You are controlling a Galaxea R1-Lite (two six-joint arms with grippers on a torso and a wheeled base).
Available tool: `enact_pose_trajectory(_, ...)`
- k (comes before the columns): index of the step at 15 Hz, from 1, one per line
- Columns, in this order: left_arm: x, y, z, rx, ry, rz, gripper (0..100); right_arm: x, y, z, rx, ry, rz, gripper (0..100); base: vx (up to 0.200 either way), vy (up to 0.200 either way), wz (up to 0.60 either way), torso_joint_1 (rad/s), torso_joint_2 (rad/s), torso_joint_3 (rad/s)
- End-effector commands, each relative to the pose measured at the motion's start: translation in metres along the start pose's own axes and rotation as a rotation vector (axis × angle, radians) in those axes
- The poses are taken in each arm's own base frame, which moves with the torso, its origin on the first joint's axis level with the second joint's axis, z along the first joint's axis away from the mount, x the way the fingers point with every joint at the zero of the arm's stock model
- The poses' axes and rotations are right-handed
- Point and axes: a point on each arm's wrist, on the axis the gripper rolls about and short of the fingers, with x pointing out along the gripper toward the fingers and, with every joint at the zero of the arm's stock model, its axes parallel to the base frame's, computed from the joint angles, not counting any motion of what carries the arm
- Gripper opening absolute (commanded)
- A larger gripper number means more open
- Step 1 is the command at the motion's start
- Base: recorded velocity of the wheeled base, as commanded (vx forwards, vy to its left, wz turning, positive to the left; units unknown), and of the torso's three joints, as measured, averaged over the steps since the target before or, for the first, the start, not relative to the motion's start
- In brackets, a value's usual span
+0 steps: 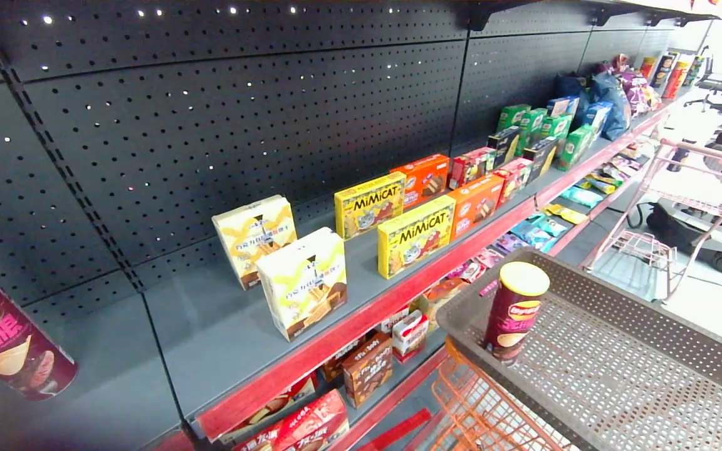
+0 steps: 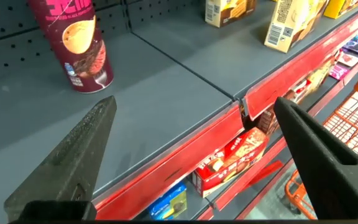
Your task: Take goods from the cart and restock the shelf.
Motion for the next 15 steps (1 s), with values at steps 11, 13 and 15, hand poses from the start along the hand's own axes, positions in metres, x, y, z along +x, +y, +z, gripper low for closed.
enact_pose_trajectory(11,0.000,0.000,0.000,-0.001,0.000,0.000,100,0.085,0.003,0.061,0.050,0.192,0.038,100,0.000,0.000,0.00,0.000,0.00,0.000)
enact_pose_trajectory(13,0.000,0.000,0.000,-0.001,0.000,0.000,100,0.094,0.006,0.062,0.012,0.234,0.160,100,0.000,0.000,0.00,0.000,0.00,0.000)
enact_pose_trajectory(15,0.000,0.000,0.000,-0.001,0.001,0.000,100,0.113,0.009,0.067,-0.056,0.297,0.233,100,0.000,0.000,0.00,0.000,0.00,0.000)
